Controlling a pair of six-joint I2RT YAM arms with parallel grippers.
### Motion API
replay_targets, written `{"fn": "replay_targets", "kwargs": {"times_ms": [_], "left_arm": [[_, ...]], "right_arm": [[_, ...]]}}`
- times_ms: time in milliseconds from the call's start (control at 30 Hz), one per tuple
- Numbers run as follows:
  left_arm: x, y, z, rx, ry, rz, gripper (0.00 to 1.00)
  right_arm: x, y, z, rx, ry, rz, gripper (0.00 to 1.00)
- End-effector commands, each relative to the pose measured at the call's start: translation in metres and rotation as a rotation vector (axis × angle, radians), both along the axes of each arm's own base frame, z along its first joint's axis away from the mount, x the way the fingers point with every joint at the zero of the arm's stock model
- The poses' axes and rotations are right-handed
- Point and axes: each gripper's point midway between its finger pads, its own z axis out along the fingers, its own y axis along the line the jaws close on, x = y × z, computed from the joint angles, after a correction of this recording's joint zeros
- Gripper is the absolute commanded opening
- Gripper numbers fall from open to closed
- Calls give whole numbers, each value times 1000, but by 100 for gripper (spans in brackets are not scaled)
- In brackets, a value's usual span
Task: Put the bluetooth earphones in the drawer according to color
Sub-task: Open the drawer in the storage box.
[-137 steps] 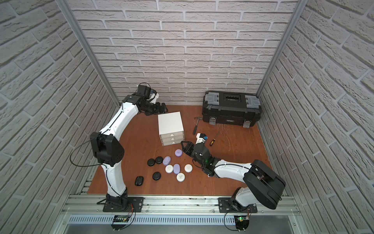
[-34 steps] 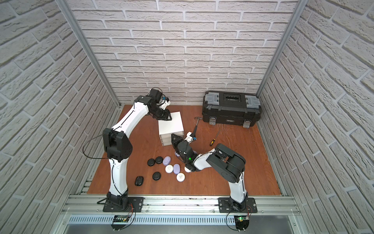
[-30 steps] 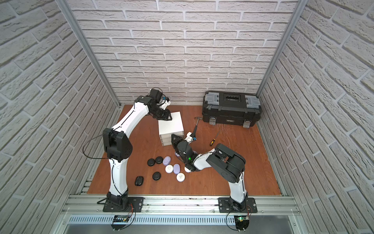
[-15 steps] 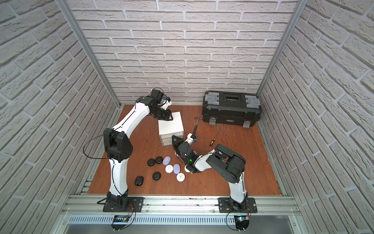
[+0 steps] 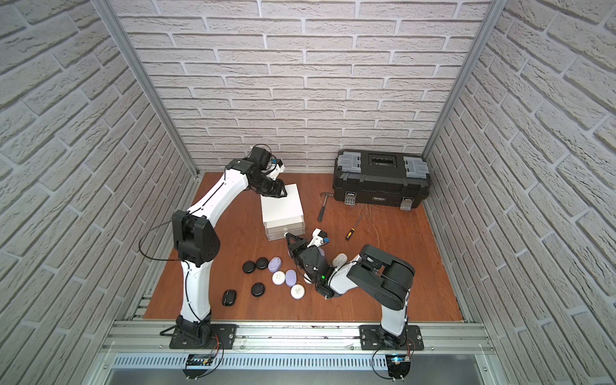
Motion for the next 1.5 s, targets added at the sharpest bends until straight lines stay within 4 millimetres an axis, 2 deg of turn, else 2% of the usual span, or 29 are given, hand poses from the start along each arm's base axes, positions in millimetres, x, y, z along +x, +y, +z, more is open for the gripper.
{"fn": "replay_targets", "kwargs": {"times_ms": [0, 333, 600, 1467], "left_arm": [[-36, 19, -78, 149, 258, 25, 40], [-38, 18, -75, 151, 255, 29, 40], [-39, 18, -74, 152, 254, 34, 40], [-41, 19, -78, 160, 259, 33, 40]], "right_arm": [[-29, 8, -20, 107, 168, 65, 3], [-52, 5, -14, 72, 163, 86, 3], [-65, 12, -14, 57, 162, 114, 3], [-80, 3, -12, 19, 174, 132, 3]]}}
